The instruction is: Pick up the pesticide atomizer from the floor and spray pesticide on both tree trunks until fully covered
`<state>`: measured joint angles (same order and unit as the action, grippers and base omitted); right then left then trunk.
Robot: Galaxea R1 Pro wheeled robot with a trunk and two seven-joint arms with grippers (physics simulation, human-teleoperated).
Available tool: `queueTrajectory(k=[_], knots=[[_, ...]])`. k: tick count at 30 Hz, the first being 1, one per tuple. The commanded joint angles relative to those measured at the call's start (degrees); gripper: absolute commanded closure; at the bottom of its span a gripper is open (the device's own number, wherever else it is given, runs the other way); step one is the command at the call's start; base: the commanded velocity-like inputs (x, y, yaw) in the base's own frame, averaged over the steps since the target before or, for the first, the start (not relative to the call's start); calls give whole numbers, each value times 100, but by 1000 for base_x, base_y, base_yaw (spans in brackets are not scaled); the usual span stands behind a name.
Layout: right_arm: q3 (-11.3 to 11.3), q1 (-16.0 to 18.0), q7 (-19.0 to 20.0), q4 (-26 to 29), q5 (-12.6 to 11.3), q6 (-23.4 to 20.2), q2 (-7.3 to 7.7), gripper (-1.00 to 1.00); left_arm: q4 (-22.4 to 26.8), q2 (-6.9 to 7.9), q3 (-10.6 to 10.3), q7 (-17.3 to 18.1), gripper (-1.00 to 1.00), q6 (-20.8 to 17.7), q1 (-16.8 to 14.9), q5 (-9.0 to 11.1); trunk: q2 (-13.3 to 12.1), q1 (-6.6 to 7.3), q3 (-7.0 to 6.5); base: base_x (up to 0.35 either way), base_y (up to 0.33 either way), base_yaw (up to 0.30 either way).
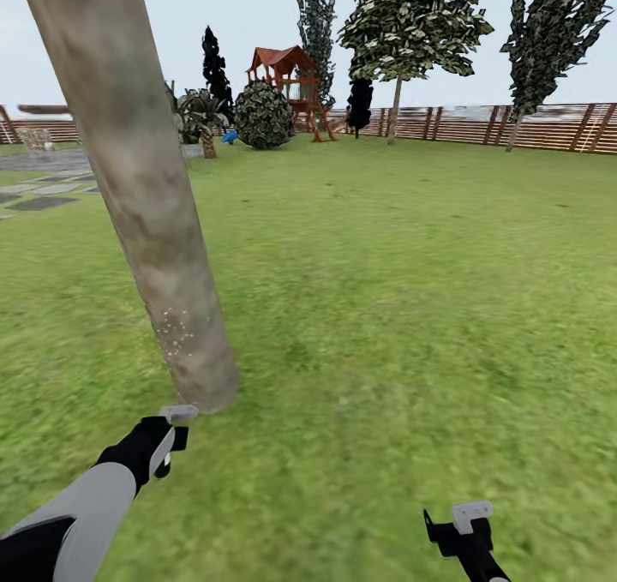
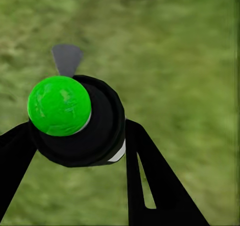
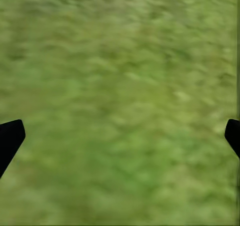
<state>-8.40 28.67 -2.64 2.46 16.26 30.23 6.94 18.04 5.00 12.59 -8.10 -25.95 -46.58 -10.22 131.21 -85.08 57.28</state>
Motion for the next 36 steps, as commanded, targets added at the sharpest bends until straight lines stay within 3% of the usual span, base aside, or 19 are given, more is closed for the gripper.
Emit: queueTrajectory(k=[1, 13, 19, 26, 29, 36], knots=[[0, -1, 0, 0, 0, 0, 0, -100, -1, 0, -2, 1, 100, 1, 0, -13, 0, 0, 0, 240, -172, 0], [4, 0, 0, 9, 0, 0, -8, -100, 55, 9, 10, -16, 100, -6, 0, 20, 0, 0, 0, 47, -259, 5], [4, -1, 0, 9, 0, 0, -8, -100, 89, 10, 27, -282, 100, 10, 0, 45, 0, 0, 0, 185, -223, 245], [5, 0, 0, 9, 0, 0, -17, -100, 58, 16, 25, -319, 100, 408, 0, 139, 0, 0, 0, 248, -172, 276], [5, -1, 0, 9, 0, 0, -17, -100, 43, 18, 24, -632, 100, 415, 0, 165, 0, 0, 0, 249, -171, 276], [5, 0, 1, 17, 0, 0, -17, -100, 24, -15, 24, -641, 100, 406, 0, 242, 0, 0, 0, 149, -126, 178]])
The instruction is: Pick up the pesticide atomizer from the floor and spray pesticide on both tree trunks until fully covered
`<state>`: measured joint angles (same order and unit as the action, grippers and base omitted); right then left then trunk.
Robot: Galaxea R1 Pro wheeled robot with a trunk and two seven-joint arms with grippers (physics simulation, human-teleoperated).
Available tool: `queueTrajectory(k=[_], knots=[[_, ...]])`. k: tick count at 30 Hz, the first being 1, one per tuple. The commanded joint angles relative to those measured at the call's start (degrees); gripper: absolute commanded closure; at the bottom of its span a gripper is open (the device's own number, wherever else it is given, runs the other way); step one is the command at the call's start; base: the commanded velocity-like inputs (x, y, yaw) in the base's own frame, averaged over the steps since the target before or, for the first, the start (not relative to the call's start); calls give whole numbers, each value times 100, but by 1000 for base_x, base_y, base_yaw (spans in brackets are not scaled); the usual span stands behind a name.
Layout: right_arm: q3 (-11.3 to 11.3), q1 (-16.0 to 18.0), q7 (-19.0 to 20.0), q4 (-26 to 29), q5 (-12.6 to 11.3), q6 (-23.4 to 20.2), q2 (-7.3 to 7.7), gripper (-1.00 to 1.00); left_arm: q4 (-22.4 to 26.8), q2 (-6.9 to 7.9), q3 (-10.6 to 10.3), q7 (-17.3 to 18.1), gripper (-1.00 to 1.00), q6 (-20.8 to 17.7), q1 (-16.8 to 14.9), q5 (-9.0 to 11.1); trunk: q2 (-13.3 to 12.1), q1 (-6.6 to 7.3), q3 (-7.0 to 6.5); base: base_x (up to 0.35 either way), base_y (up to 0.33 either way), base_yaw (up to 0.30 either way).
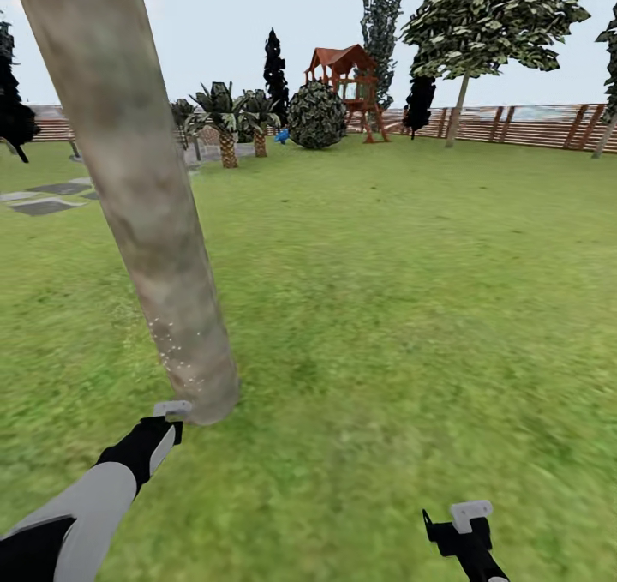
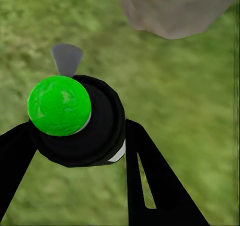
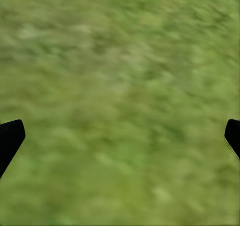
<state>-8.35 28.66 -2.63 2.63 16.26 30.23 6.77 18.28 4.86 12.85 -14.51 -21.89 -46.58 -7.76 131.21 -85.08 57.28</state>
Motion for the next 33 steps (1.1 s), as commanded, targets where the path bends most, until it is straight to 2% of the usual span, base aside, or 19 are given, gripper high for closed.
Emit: queueTrajectory(k=[1, 15, 26, 33], knots=[[0, -1, 0, -5, 0, 0, 2, -100, 1, -2, -2, 1, 100, -2, 0, 0, 0, 0, 0, 123, -214, 9], [-4, -1, -1, 0, 0, 0, 9, -100, 43, 6, 3, -16, 100, 0, 0, 3, 0, 0, 0, 172, -220, 3], [-1, -1, -1, 0, 0, 0, 9, -100, 50, 17, 7, -25, 100, 0, 0, 11, 0, 0, 0, 3, -275, 246], [-6, 3, -1, 0, 0, 0, 9, -100, 38, 58, 3, -25, 100, -6, 0, 11, 0, 0, 0, 0, -276, 36]])
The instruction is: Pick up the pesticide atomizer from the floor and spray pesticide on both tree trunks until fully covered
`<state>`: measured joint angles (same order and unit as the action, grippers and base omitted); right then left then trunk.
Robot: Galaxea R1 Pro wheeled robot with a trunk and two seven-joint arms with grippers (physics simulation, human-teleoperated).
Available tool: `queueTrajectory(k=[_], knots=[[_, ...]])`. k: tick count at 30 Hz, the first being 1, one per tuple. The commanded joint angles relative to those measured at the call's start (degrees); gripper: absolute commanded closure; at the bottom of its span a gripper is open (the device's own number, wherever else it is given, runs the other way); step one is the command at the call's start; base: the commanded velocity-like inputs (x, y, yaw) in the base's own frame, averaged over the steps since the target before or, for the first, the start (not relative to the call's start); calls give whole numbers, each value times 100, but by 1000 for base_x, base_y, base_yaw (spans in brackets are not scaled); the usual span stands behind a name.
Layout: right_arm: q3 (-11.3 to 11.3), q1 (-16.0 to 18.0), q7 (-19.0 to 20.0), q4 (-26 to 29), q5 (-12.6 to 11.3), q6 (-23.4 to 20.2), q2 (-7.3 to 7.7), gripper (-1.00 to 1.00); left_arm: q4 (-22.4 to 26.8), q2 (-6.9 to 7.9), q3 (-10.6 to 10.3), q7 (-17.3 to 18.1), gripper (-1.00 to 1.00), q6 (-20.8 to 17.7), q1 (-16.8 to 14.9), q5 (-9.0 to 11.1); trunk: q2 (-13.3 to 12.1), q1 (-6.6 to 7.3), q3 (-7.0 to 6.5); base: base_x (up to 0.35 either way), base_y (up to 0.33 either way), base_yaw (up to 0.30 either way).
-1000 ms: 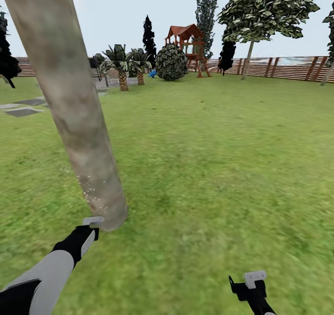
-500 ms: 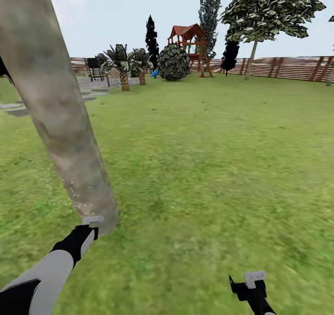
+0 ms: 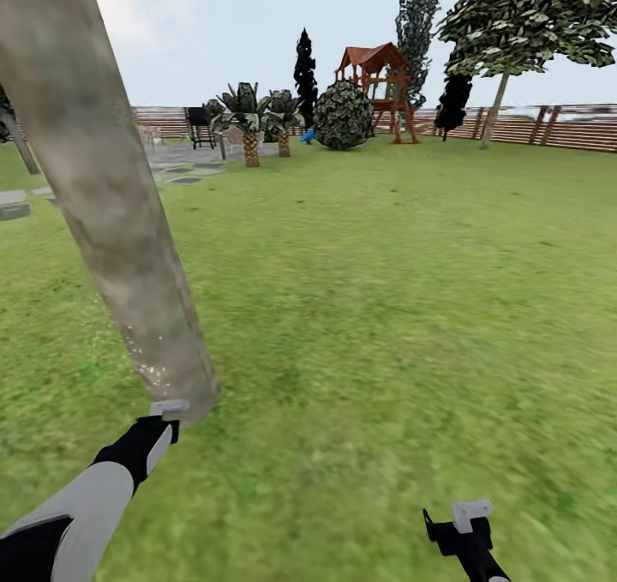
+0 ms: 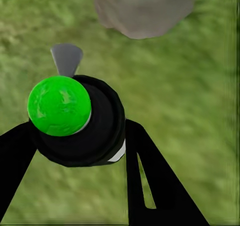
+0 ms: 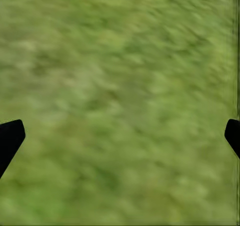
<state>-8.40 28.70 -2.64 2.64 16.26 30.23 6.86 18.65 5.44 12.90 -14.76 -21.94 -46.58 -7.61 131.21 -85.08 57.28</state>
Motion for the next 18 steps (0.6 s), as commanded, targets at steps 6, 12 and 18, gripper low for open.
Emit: queueTrajectory(k=[6, 12, 18], knots=[[5, -4, 0, 0, 0, 0, 0, -100, -5, 9, -1, 0, 100, -12, 0, -4, 0, 0, 0, 1, -276, 225], [6, -4, 0, 0, 0, 0, 0, -100, -10, -1, -6, 0, 100, -10, 0, -4, 0, 0, 0, 113, -266, 269], [6, -4, 0, 0, 0, 0, 0, -100, -10, -17, -7, -9, 100, -4, 0, -4, 0, 0, 0, 196, -227, 32]])
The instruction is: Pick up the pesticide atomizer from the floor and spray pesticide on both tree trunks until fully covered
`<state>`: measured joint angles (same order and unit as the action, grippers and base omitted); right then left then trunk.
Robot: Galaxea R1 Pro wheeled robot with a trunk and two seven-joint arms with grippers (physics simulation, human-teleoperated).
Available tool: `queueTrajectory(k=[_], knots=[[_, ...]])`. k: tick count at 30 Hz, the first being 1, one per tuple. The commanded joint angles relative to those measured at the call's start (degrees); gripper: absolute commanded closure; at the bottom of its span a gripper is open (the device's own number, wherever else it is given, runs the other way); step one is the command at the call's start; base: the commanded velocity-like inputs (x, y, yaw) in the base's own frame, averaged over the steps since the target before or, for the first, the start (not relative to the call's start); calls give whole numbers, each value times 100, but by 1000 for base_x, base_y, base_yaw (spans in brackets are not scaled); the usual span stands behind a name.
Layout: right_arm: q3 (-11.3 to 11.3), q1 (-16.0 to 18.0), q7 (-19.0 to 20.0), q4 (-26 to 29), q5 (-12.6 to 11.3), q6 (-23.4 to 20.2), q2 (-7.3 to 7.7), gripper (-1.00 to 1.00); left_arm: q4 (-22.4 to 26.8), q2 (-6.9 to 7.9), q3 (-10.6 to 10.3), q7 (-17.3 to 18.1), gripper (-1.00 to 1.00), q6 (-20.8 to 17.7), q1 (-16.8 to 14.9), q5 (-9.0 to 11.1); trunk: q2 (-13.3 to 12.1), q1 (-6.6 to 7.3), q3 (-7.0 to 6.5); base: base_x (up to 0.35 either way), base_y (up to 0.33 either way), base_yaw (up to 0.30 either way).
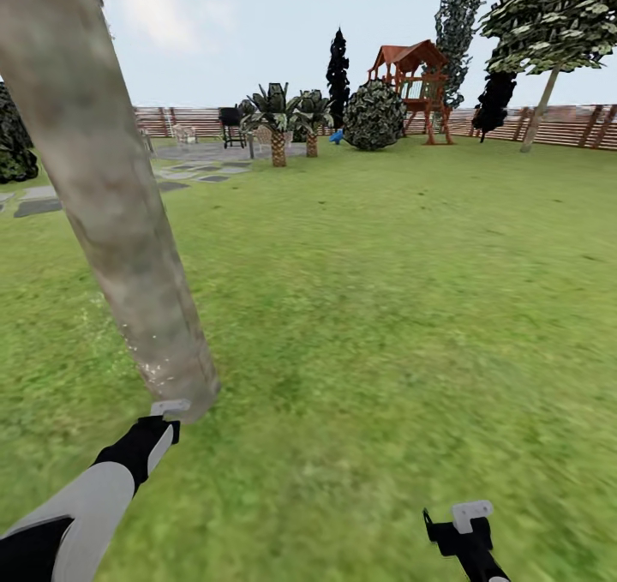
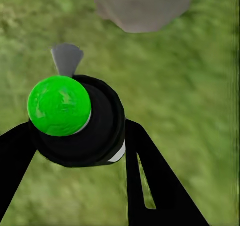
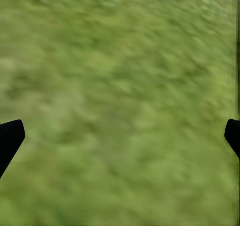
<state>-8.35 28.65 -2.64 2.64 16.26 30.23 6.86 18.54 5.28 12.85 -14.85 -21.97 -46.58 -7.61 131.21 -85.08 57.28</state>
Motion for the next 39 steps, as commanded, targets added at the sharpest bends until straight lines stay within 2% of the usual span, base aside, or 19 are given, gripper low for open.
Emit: queueTrajectory(k=[1, 8, 22, 28, 31, 32, 35, 36, 37, 38, 39], knots=[[0, 2, 0, 0, 0, 0, 0, -100, 0, -2, -1, 0, 100, 0, 0, -4, 0, 0, 0, 178, -228, 2], [0, 1, 0, 0, 0, 0, 0, -100, -11, -9, -1, 1, 100, -1, 0, -4, 0, 0, 0, 38, -265, 45], [0, 1, 0, 0, 0, 0, 0, -100, -16, -14, 7, 8, 100, 6, 0, -4, 0, 0, 0, 34, -269, 267], [-4, 2, 0, 7, 0, 0, 0, -100, 28, -20, 11, 15, 100, 17, -7, -4, 0, 0, 0, -39, -60, 214], [-7, 2, 0, 1, 0, 0, 6, -100, 56, -11, -3, 36, 100, -5, -87, -9, 0, 0, 0, -1, -1, 13], [-9, 3, 0, 0, 0, 0, 13, -100, 274, -55, -48, 219, 100, -65, -453, -16, 0, 0, 0, 0, 0, 0], [-9, 1, 0, 0, 0, 0, 17, -100, 307, 42, -60, 577, 100, -292, -623, -51, 0, 0, 0, 0, 0, 0], [-9, 2, 0, 0, 0, 0, 17, -100, 319, 139, -62, 637, 100, -385, -645, -62, 0, 0, 0, 0, 0, 0], [-9, 1, 0, 0, 0, 0, 17, -100, 383, 416, -57, 692, 100, -474, -655, -47, 0, 0, 0, 0, 0, 0], [-9, 0, 0, 0, 0, 0, 18, -100, 427, 547, -55, 706, 100, -496, -657, -39, 0, 0, 0, 0, 0, 0], [-9, 2, 0, 0, 0, 0, 18, -100, 463, 610, -58, 716, 100, -507, -658, -34, 0, 0, 0, 0, 0, 0]])
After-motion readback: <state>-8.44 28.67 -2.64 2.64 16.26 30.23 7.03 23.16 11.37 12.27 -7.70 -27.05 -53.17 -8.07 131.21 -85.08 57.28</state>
